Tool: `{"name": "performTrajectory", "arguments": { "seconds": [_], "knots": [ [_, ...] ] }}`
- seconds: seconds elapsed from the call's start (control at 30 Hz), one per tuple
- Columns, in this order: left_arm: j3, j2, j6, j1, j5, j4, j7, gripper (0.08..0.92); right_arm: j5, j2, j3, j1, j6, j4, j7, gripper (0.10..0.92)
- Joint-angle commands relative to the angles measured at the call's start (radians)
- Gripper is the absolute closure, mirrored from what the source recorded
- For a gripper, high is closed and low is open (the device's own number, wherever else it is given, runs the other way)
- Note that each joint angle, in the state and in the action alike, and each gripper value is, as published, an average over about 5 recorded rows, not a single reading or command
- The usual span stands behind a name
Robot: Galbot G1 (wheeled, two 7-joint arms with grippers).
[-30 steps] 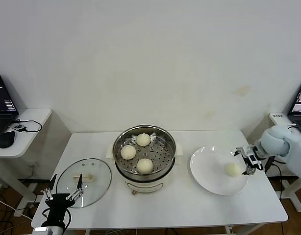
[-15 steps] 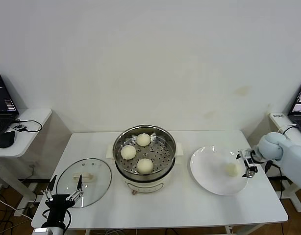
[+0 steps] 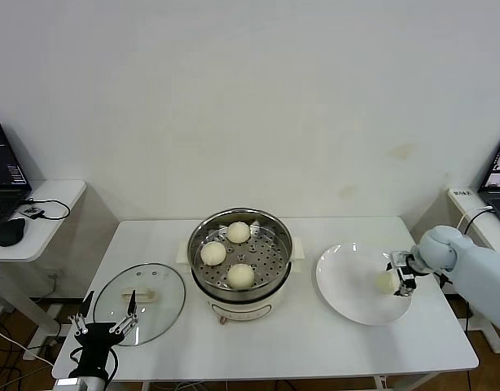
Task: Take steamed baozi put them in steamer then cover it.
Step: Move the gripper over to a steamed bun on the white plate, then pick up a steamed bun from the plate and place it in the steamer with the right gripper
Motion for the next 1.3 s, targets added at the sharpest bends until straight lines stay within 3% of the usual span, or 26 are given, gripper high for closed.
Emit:
{"name": "performTrajectory", "arguments": {
  "seconds": [0.03, 0.5, 0.8, 1.1, 1.3],
  "knots": [
    [0.000, 0.000, 0.000, 0.000, 0.000, -0.001, 0.000, 0.177, -0.004, 0.016, 0.011, -0.010, -0.005, -0.022, 0.004, 0.323],
    [-0.003, 0.000, -0.001, 0.002, -0.001, -0.005, 0.000, 0.177, 0.002, 0.032, -0.003, 0.009, -0.012, -0.020, -0.007, 0.425],
    [0.000, 0.001, 0.000, -0.004, -0.001, -0.005, 0.000, 0.177, 0.057, -0.033, -0.058, 0.095, -0.023, 0.065, -0.033, 0.456],
    [0.007, 0.009, 0.002, -0.017, -0.003, -0.005, 0.001, 0.177, 0.244, -0.119, -0.153, 0.371, -0.095, 0.241, -0.056, 0.457],
    [0.012, 0.015, 0.004, -0.025, -0.006, -0.008, 0.001, 0.177, 0.431, -0.083, -0.336, 0.641, -0.178, 0.337, -0.035, 0.451]
  ]
}}
